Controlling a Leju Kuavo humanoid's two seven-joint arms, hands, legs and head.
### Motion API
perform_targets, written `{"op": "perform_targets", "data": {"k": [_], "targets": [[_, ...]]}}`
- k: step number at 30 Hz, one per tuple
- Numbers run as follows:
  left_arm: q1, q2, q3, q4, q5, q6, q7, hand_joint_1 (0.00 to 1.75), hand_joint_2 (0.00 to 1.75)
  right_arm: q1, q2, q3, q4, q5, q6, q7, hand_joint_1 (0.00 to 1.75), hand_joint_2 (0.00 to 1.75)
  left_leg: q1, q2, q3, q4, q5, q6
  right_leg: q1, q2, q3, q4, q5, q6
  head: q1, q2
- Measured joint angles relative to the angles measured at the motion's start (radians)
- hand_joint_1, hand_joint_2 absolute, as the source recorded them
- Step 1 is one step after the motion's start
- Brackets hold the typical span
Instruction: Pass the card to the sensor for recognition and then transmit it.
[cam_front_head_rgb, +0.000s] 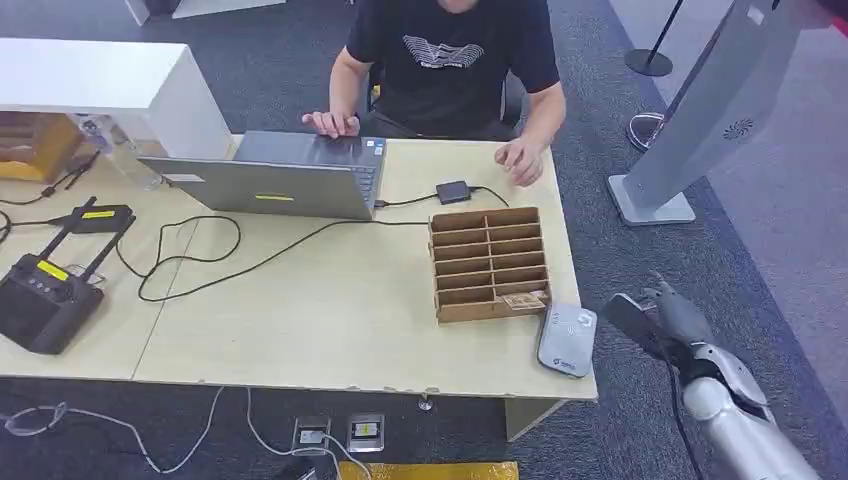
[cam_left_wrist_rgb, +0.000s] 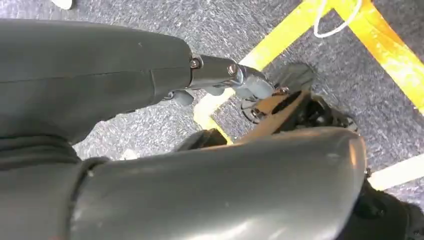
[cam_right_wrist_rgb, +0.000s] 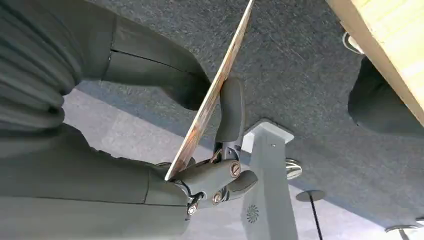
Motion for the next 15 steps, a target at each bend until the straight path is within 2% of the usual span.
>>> {"op": "perform_targets", "data": {"k": [4, 7, 10, 11, 12, 13, 14, 15], "targets": [[0.006, -0.005, 0.032, -0.002, 0.076, 0.074, 0.109, 0.00, 0.00, 0.004, -0.026, 0.019, -0.043, -0.066, 0.003, 0.083, 1.75, 1.75, 0.000, 0.000, 0.000, 0.000, 0.000, 0.000, 0.000, 0.000, 0.000, 0.000, 0.000, 0.000, 0.000, 0.000], [0.009, -0.006, 0.047, -0.006, 0.098, 0.074, 0.111, 0.00, 0.00, 0.006, -0.050, 0.041, -0.080, -0.108, -0.018, 0.093, 1.75, 1.75, 0.000, 0.000, 0.000, 0.000, 0.000, 0.000, 0.000, -0.001, 0.000, 0.000, 0.000, 0.000, 0.001, 0.000], [0.010, -0.004, 0.054, -0.005, 0.098, 0.075, 0.108, 0.00, 0.00, -0.004, -0.071, 0.073, -0.099, -0.154, -0.034, 0.067, 1.75, 1.75, 0.000, 0.000, -0.001, 0.000, 0.000, 0.000, 0.000, -0.001, 0.001, 0.000, 0.000, 0.000, 0.000, 0.000], [0.010, -0.004, 0.056, -0.007, 0.099, 0.108, 0.140, 0.00, 0.00, -0.015, -0.077, 0.086, -0.106, -0.179, -0.028, 0.066, 1.75, 1.75, 0.000, 0.000, -0.001, 0.000, 0.000, 0.000, 0.000, -0.001, 0.001, 0.000, 0.000, 0.000, 0.001, 0.000], [0.013, -0.002, 0.058, -0.023, 0.108, 0.164, 0.203, 0.00, 0.00, -0.030, -0.079, 0.097, -0.118, -0.196, -0.021, 0.082, 1.75, 1.75, 0.000, 0.001, 0.000, 0.000, 0.000, 0.000, 0.000, 0.000, 0.000, 0.000, 0.001, 0.000, 0.000, 0.000], [0.020, 0.003, 0.061, -0.058, 0.122, 0.205, 0.242, 0.00, 0.00, -0.043, -0.082, 0.106, -0.133, -0.204, -0.026, 0.090, 1.75, 1.75, 0.000, 0.002, 0.002, 0.000, 0.000, 0.000, 0.000, 0.002, 0.000, 0.000, 0.001, 0.000, 0.000, 0.000], [0.025, 0.011, 0.065, -0.087, 0.135, 0.182, 0.236, 0.00, 0.00, -0.048, -0.089, 0.116, -0.143, -0.206, -0.041, 0.090, 1.75, 1.75, 0.000, 0.002, 0.002, 0.000, 0.000, 0.000, 0.000, 0.002, 0.000, 0.000, 0.001, 0.000, -0.001, 0.000], [0.025, 0.018, 0.068, -0.090, 0.139, 0.123, 0.183, 0.00, 0.00, -0.050, -0.101, 0.129, -0.143, -0.207, -0.063, 0.082, 1.75, 1.75, 0.000, 0.000, 0.002, 0.000, 0.000, 0.000, 0.000, -0.001, 0.001, 0.000, 0.000, 0.000, 0.000, 0.000]]}}
